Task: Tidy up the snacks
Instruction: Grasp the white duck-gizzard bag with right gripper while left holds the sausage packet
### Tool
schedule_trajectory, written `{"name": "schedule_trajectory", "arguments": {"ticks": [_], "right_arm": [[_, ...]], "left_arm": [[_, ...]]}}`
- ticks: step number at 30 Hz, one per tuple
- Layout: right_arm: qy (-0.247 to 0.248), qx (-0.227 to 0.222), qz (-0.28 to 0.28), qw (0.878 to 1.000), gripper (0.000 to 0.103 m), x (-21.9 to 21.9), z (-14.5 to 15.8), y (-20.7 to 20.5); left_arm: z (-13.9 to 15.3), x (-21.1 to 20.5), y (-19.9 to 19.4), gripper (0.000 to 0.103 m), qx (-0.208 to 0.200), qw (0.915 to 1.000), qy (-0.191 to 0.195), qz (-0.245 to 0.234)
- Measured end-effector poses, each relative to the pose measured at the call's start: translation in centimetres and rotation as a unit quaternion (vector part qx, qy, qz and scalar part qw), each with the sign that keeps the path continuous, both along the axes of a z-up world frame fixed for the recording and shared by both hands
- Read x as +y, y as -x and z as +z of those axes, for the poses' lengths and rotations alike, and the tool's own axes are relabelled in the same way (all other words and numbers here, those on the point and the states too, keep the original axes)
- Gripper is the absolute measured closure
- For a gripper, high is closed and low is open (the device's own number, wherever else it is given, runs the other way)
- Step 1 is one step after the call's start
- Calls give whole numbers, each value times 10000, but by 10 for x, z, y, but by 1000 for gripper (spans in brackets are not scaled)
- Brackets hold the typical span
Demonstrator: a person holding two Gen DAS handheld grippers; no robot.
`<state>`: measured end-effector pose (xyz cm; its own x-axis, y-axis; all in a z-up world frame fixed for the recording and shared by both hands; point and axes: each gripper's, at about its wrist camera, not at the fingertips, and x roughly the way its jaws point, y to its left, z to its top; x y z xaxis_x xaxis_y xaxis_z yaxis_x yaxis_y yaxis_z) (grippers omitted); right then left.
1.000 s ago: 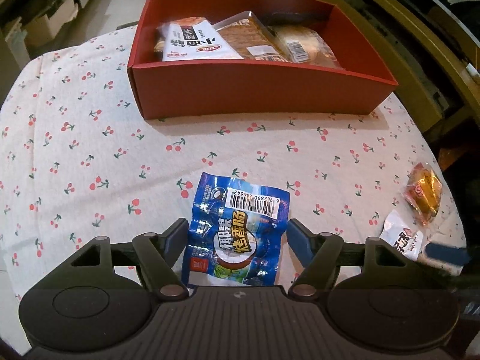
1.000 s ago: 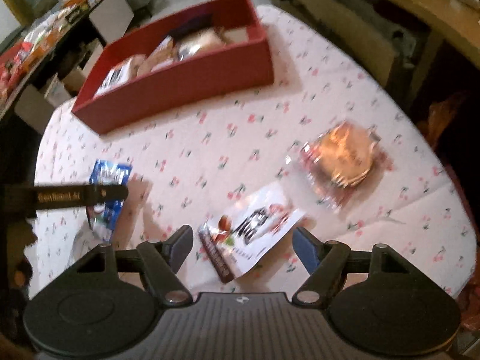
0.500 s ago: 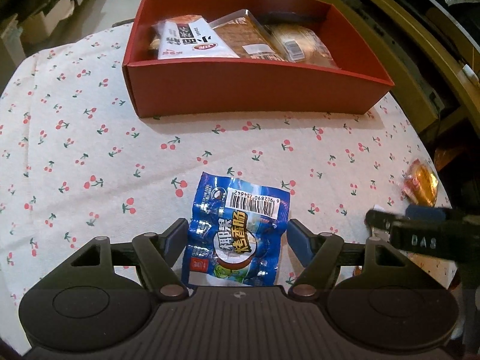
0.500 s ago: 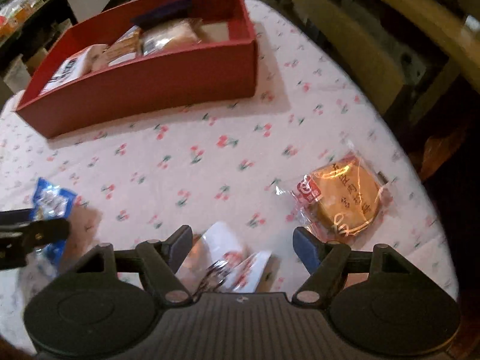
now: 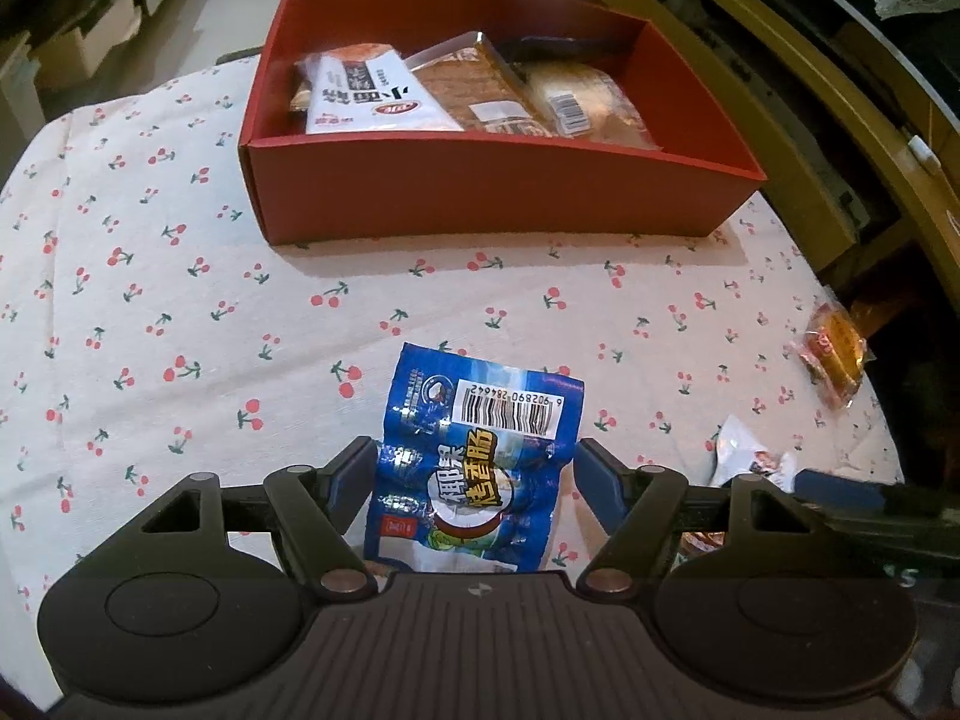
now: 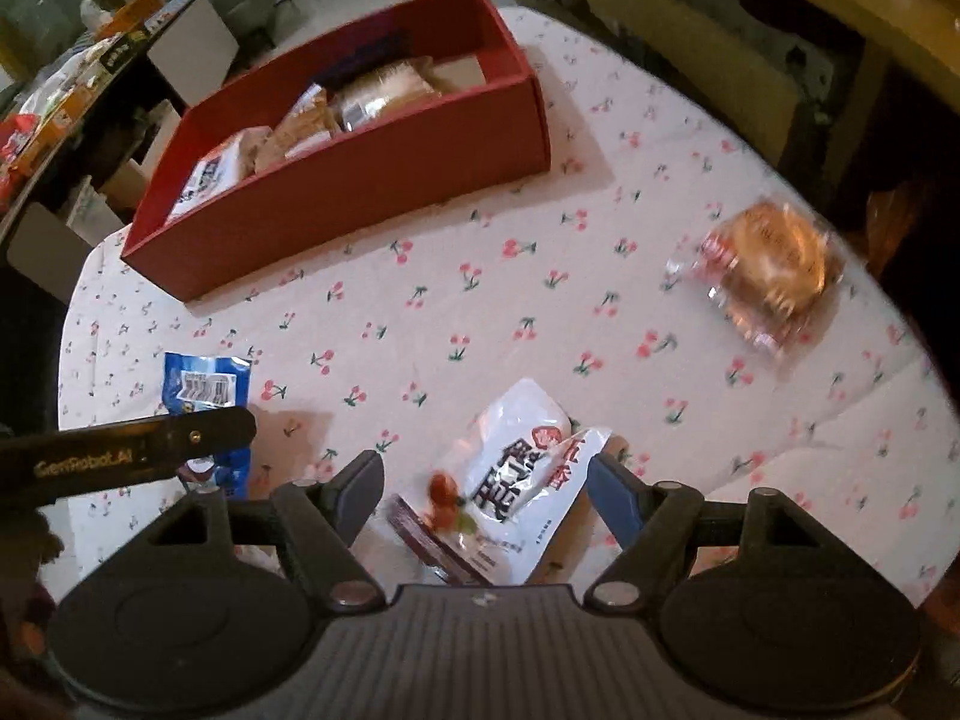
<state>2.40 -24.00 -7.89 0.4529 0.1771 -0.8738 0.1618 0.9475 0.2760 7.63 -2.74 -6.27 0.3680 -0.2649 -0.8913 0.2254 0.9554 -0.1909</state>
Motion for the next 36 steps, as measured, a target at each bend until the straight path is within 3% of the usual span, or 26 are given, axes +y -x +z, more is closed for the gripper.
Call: {"name": "schedule_trajectory", "arguments": {"ticks": [4, 6, 9, 16, 22, 26, 30, 36], "right_arm": [[-163, 155, -215, 9995, 13, 3, -13, -17], [41, 66, -180, 9998, 12, 8, -13, -20], [580, 113, 179, 9981, 19, 15, -15, -17], [685, -46, 678, 9953, 18, 24, -10, -2], [1340, -75, 1279, 9827, 18, 50, -20, -3], [1296, -129, 1186, 9844, 36, 43, -18, -5], [1319, -205, 1239, 9833, 37, 42, -17, -2], [1140, -463, 1110, 9862, 37, 34, -3, 3]], "left_arm": [[-1, 4, 0, 26, 18, 10000, -4, 51], [-3, 6, -1, 26, 41, 10000, -20, 87], [-5, 5, -2, 26, 65, 9999, -38, 72], [-5, -1, 1, 26, 54, 9999, -64, -56], [-10, 1, 1, 26, 118, 9998, -147, -35], [-16, 0, 0, 26, 186, 9996, -217, -80], [-19, -5, 3, 27, 153, 9990, -385, -183], [-12, -4, 6, 43, 123, 9993, -298, -213]]}}
